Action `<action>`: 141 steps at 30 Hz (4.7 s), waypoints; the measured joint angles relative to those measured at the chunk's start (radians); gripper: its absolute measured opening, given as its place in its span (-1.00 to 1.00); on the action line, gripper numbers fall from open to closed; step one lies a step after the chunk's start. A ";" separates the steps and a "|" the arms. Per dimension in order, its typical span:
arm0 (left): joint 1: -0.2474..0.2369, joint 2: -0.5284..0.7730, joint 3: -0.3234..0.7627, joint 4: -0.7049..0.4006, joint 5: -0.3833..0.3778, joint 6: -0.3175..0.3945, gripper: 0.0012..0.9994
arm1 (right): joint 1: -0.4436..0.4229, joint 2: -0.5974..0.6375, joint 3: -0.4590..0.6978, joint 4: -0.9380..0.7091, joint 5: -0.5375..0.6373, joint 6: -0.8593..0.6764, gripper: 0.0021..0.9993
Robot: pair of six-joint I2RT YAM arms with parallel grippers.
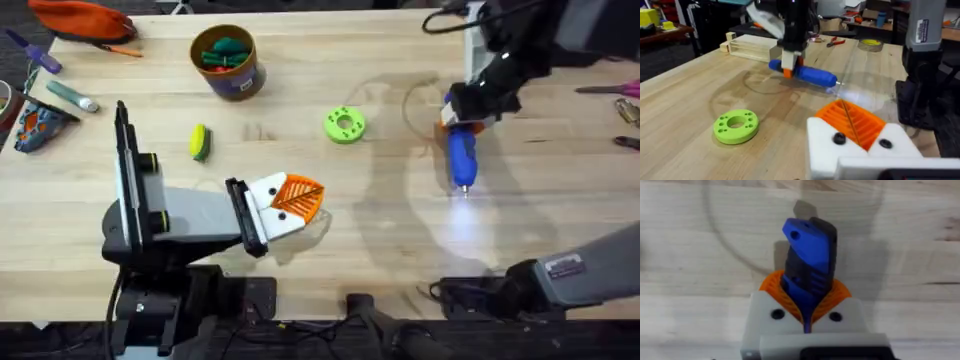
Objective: Pick up the gripper from the table and insert it into the empty holder that is missing its gripper. Then pick up a screw, insert it into the mounting hole, and use the screwdriver to tighten it. Finally, clean up the table by picking up the vegetable and placing it into the bucket.
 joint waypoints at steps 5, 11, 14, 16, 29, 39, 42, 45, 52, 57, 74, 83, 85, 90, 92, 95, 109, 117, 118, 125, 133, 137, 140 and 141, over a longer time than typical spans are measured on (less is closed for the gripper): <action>0.000 0.000 0.000 0.000 0.000 0.000 -0.97 | 0.006 -0.203 0.006 -0.004 -0.010 0.000 -0.96; 0.000 0.000 0.000 0.000 0.000 0.000 -0.97 | 0.063 -0.470 0.017 0.012 -0.010 0.001 -0.96; 0.000 0.000 0.000 0.000 0.000 0.000 -0.97 | 0.106 -0.578 0.017 0.030 -0.013 0.001 -0.96; 0.000 0.000 0.000 0.000 0.000 0.000 -0.97 | 0.141 -0.638 0.017 0.049 -0.013 0.001 -0.96; 0.000 0.000 0.000 0.000 0.000 0.000 -0.97 | 0.383 -0.875 0.017 0.284 -0.092 0.004 -0.96; 0.000 0.000 0.000 0.000 0.000 0.000 -0.97 | 0.413 -0.883 0.017 0.533 -0.461 0.038 -0.96; 0.000 0.000 0.000 0.000 0.000 0.000 -0.97 | 0.413 -0.882 0.017 0.600 -0.558 0.044 -0.96; 0.000 0.000 0.000 0.000 0.000 0.000 -0.97 | 0.413 -0.885 0.001 0.679 -0.630 0.051 -0.96; 0.000 0.000 0.000 0.000 0.000 0.000 -0.97 | 0.415 -0.896 -0.206 1.017 -0.733 0.111 -0.96; 0.000 0.000 0.000 0.000 0.000 0.000 -0.97 | 0.415 -0.852 -0.355 1.272 -0.836 0.165 -0.96; 0.000 0.000 0.000 0.000 0.000 0.000 -0.97 | 0.480 -0.485 -0.378 1.832 -1.151 0.342 -0.96; 0.000 0.000 0.000 0.000 0.000 0.000 -0.97 | 0.518 -0.484 -0.378 1.840 -1.185 0.326 -0.96; 0.000 0.000 0.000 0.000 0.000 0.000 -0.97 | 0.519 -0.484 -0.378 1.844 -1.188 0.321 -0.96; 0.000 0.000 0.000 0.000 0.000 0.000 -0.97 | 0.531 -0.484 -0.378 1.844 -1.191 0.297 -0.96; 0.000 0.000 0.000 0.000 0.000 0.000 -0.97 | 0.546 -0.484 -0.378 1.844 -1.191 0.277 -0.96; 0.000 0.000 0.000 0.000 0.000 0.000 -0.97 | 0.570 -0.484 -0.378 1.844 -1.191 0.249 -0.96; 0.000 0.000 0.000 0.000 0.000 0.000 -0.97 | 0.618 -0.400 -0.353 1.846 -1.194 0.206 -0.96; 0.000 0.000 0.000 0.000 0.000 0.000 -0.97 | 0.628 -0.373 -0.311 1.847 -1.214 0.206 -0.96; 0.000 0.000 0.000 0.000 0.000 0.000 -0.97 | 0.630 -0.373 -0.309 1.847 -1.214 0.206 -0.96; 0.000 0.000 0.000 0.000 0.000 0.000 -0.97 | 0.665 -0.373 -0.309 1.844 -1.221 0.206 -0.96; 0.000 0.000 0.000 0.000 0.000 0.000 -0.97 | 0.670 -0.373 -0.309 1.844 -1.251 0.189 -0.96; 0.000 0.000 0.000 0.000 0.000 0.000 -0.97 | 0.670 -0.363 -0.309 1.845 -1.266 0.159 -0.96; 0.000 0.000 0.000 0.000 0.000 0.000 -0.97 | 0.670 -0.352 -0.309 1.843 -1.269 0.144 -0.96; 0.000 0.000 0.000 0.000 0.000 0.000 -0.97 | 0.670 -0.348 -0.309 1.842 -1.270 0.142 -0.96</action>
